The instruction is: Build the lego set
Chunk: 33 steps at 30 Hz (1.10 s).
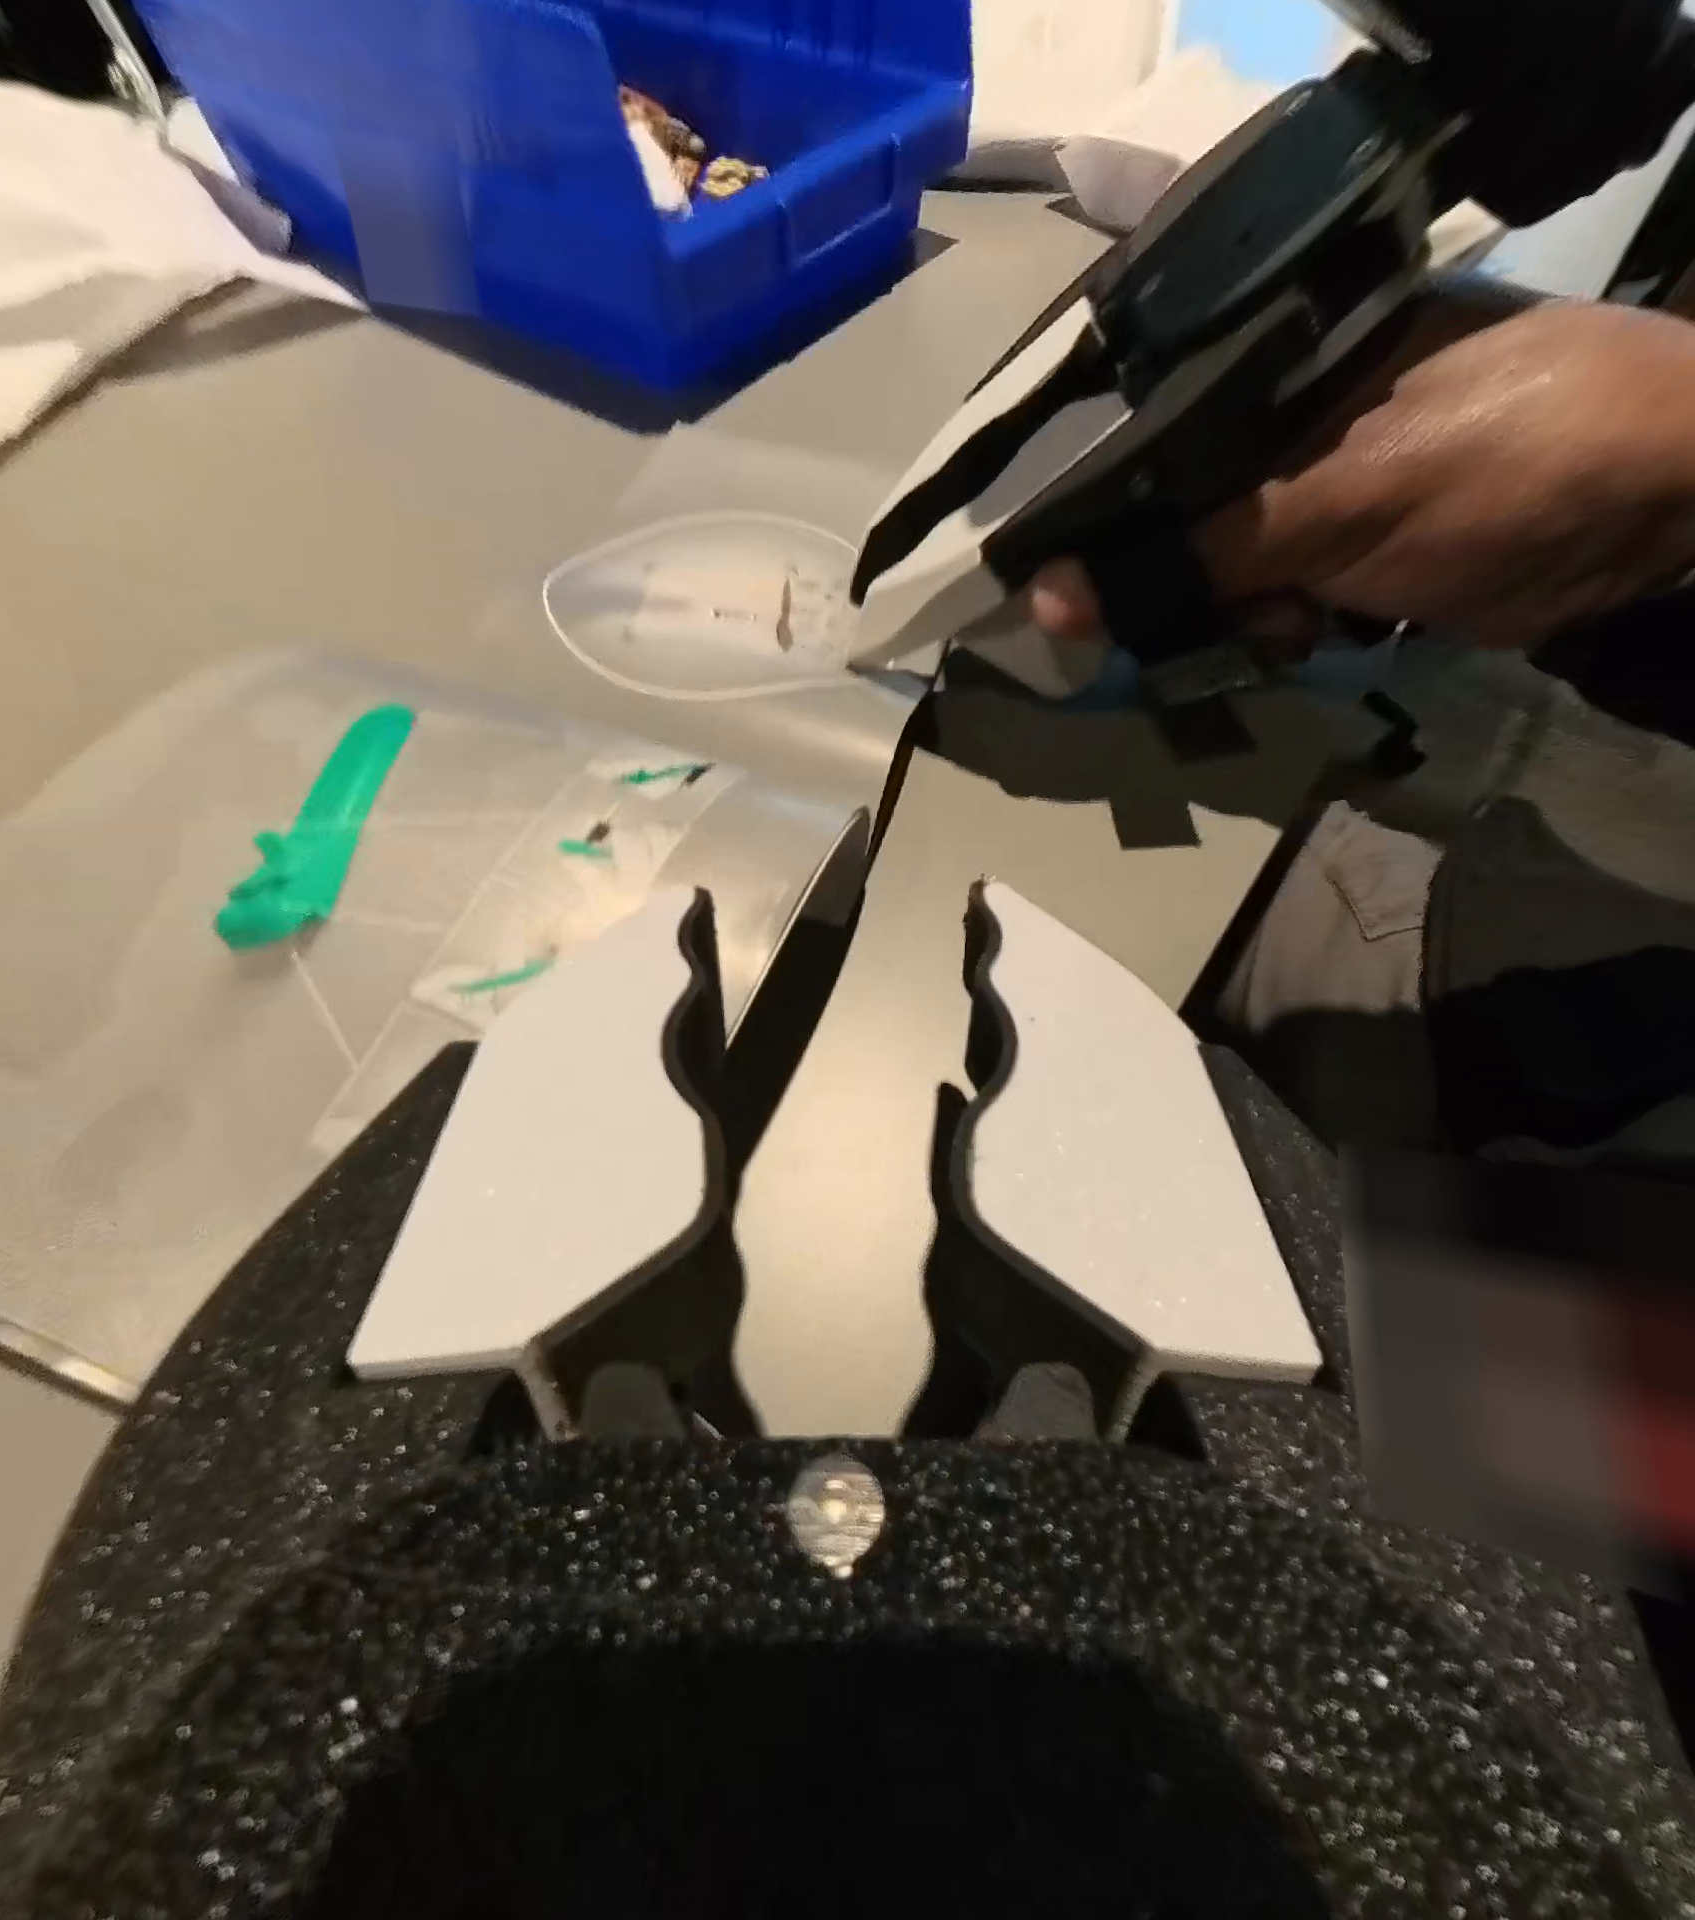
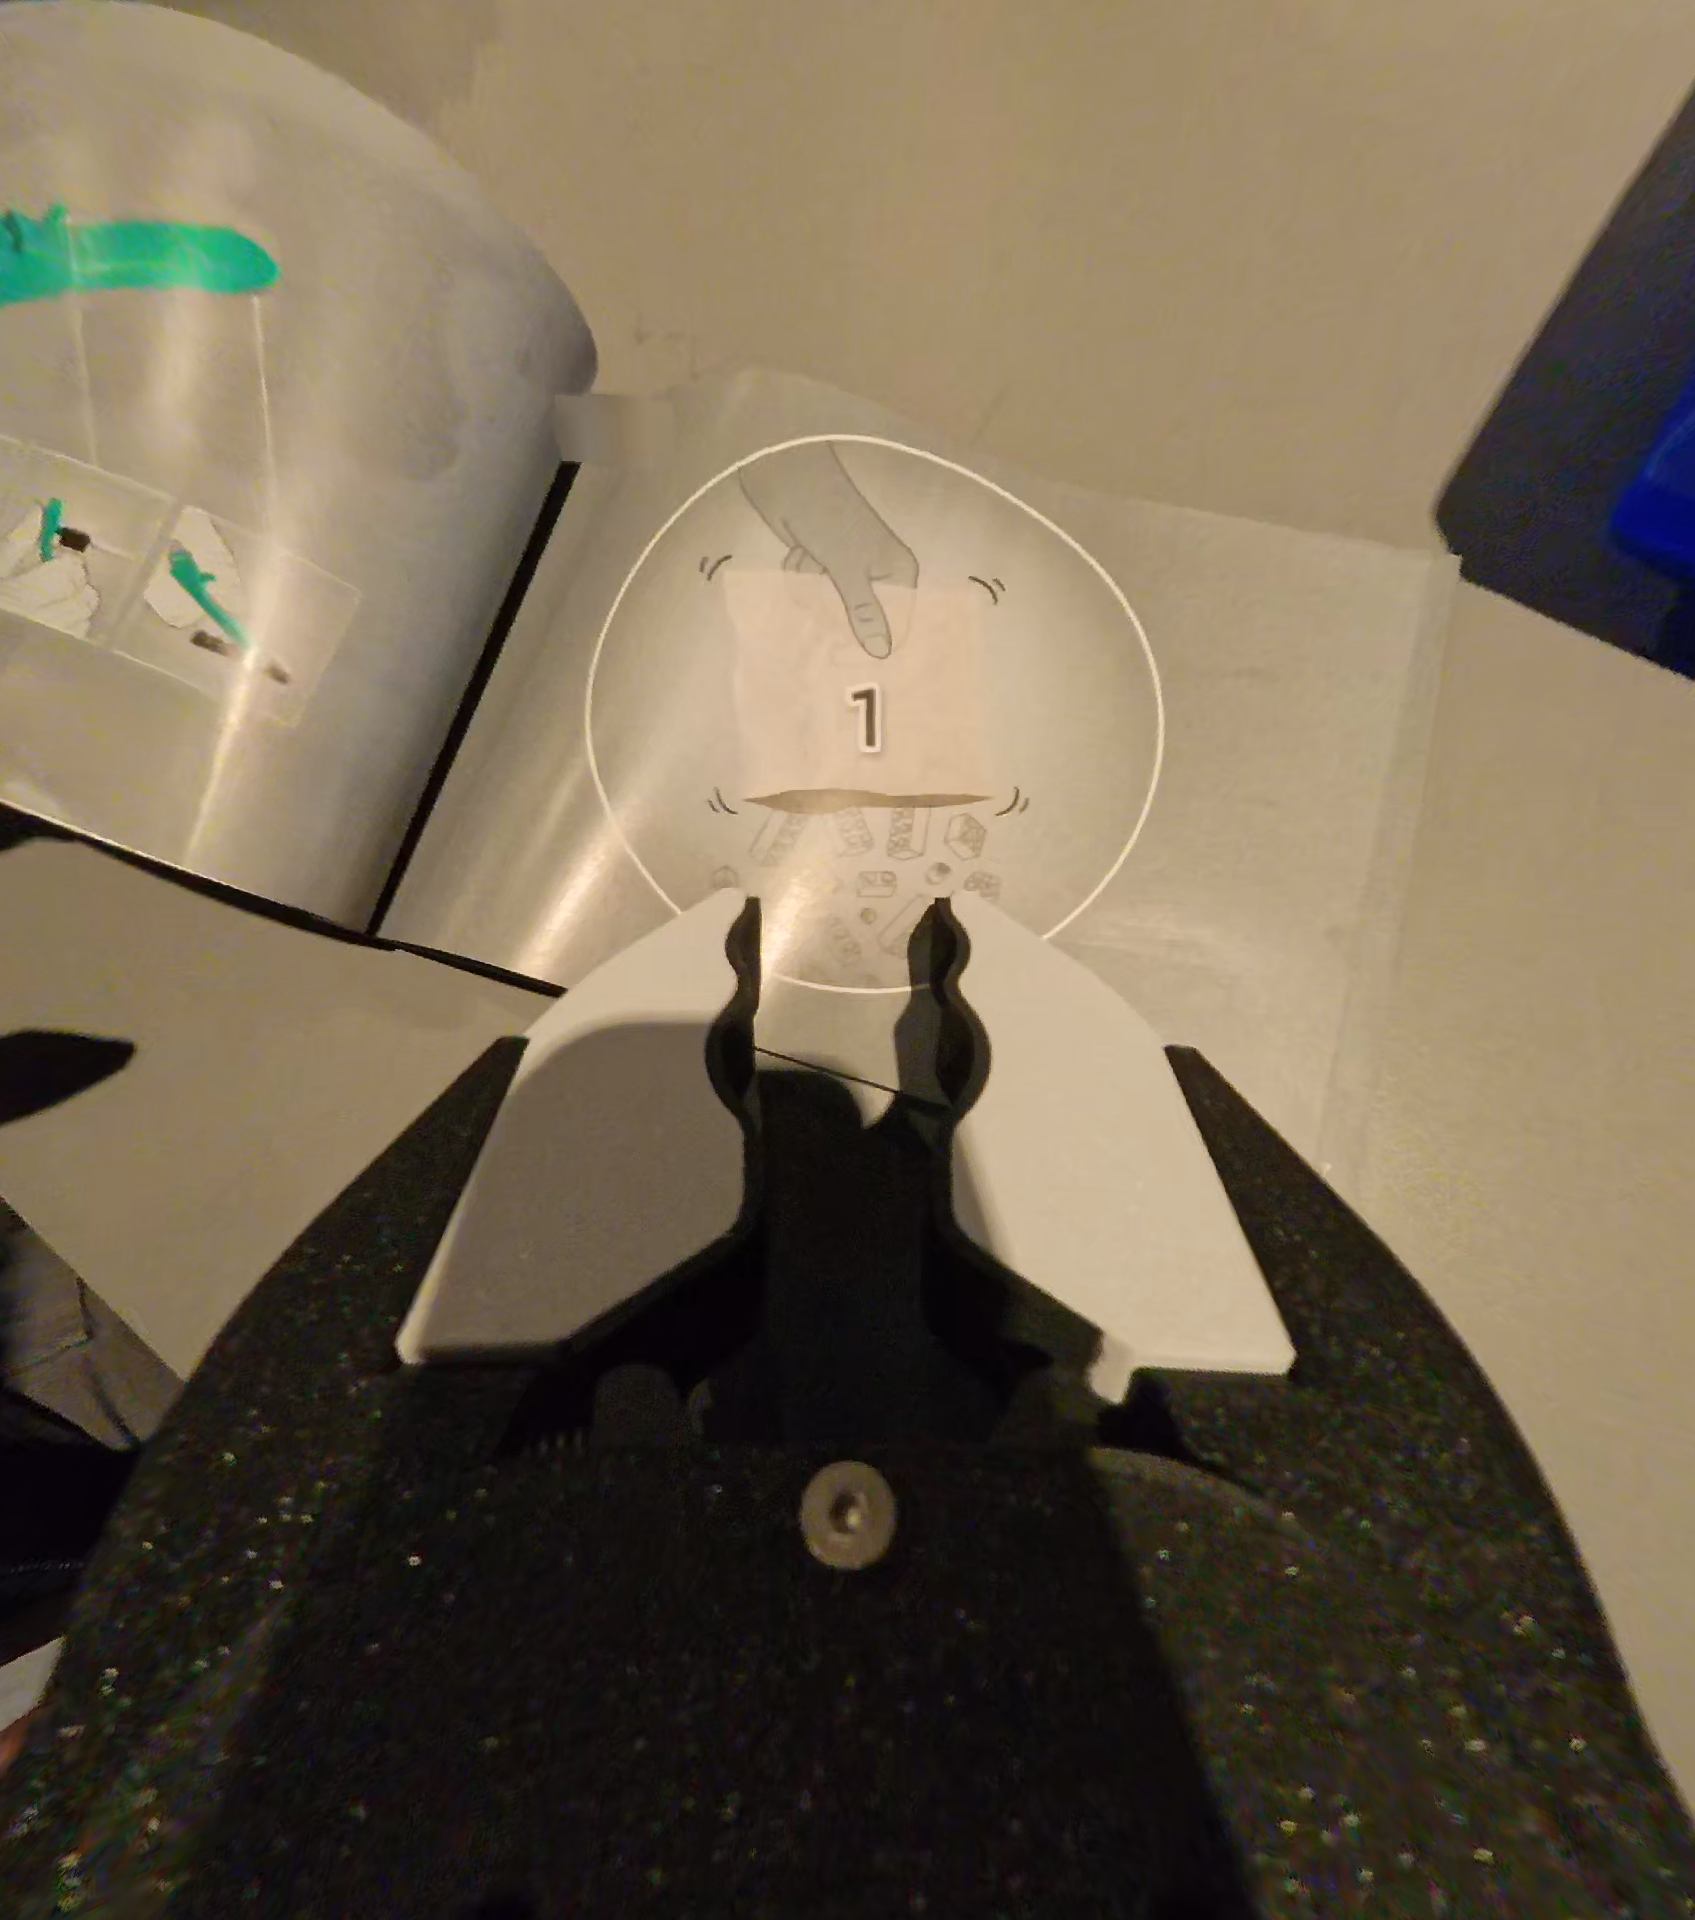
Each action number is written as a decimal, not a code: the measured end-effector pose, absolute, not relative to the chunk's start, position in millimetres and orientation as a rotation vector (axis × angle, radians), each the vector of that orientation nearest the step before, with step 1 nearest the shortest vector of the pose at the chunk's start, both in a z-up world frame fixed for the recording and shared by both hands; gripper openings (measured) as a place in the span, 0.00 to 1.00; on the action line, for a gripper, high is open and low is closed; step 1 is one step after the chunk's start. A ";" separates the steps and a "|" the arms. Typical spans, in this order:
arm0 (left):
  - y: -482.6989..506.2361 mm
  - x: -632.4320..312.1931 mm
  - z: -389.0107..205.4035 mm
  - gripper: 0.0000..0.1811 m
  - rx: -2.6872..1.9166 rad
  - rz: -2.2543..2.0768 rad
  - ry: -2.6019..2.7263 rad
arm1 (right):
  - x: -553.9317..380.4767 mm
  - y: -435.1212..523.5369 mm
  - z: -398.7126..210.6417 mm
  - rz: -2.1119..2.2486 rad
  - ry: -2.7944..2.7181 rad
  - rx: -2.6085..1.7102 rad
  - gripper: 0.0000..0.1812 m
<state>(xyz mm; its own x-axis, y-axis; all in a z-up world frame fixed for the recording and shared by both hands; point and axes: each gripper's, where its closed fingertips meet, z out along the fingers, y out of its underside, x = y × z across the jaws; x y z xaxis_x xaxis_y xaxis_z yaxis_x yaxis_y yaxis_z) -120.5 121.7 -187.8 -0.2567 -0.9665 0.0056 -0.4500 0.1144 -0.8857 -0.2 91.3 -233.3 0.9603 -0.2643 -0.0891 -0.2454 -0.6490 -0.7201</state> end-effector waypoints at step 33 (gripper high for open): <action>116.5 -51.9 -205.1 0.32 -1.073 -0.188 1.805 | -12.8 92.2 -221.5 0.105 0.267 -2.215 0.17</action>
